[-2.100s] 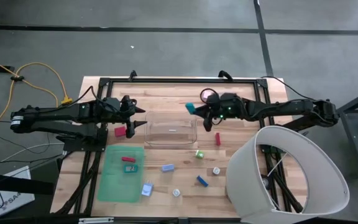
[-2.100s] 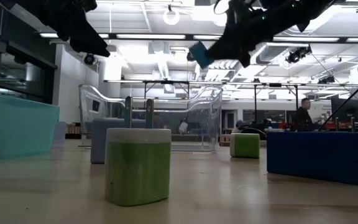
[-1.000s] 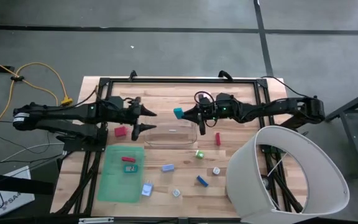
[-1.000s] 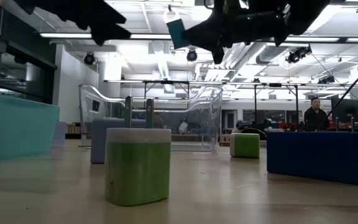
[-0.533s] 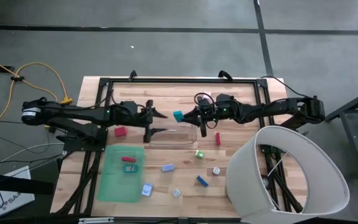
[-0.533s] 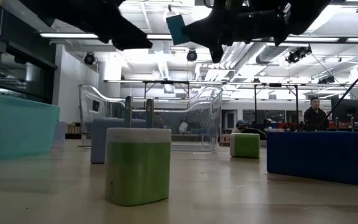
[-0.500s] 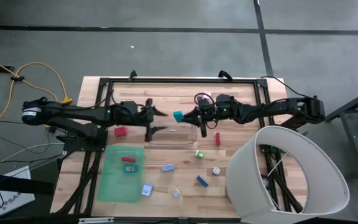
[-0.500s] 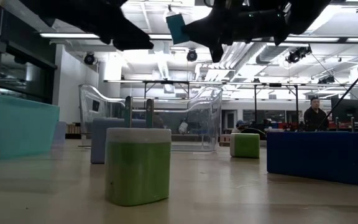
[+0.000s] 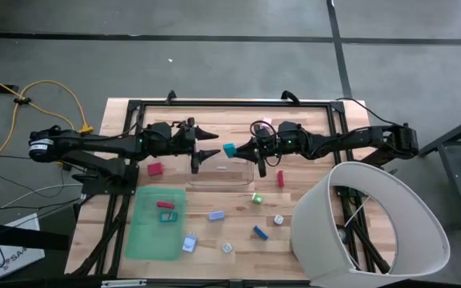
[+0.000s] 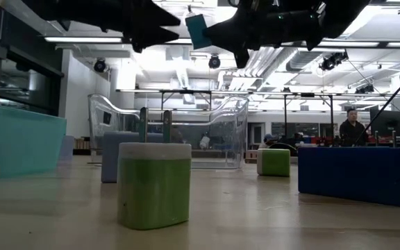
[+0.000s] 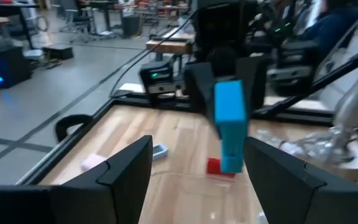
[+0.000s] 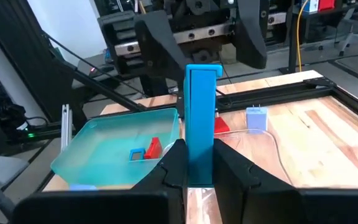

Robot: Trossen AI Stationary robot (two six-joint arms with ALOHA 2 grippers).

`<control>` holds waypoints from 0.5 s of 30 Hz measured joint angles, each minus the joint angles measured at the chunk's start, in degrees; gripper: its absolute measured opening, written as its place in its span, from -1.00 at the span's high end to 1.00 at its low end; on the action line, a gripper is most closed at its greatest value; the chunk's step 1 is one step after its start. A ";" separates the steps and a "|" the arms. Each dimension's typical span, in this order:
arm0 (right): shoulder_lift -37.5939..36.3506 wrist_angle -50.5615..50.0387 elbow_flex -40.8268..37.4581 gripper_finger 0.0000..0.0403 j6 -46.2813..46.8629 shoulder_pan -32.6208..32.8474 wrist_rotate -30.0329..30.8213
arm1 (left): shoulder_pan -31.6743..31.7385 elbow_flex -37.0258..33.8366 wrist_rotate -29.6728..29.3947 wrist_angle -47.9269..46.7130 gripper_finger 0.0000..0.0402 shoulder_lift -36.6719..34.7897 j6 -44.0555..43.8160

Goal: Pick & Place Office items
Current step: Put the light blue digital clock into the green bin

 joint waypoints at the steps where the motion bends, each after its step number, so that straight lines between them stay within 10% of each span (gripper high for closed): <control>1: 0.00 0.37 0.00 0.80 -0.01 0.00 -0.02 | -0.01 0.00 0.30 0.24 -0.21 0.03 -0.32; 15: -0.04 6.33 0.00 0.80 -1.96 -0.13 0.04 | -0.13 -0.04 2.69 5.53 -0.21 0.24 -1.94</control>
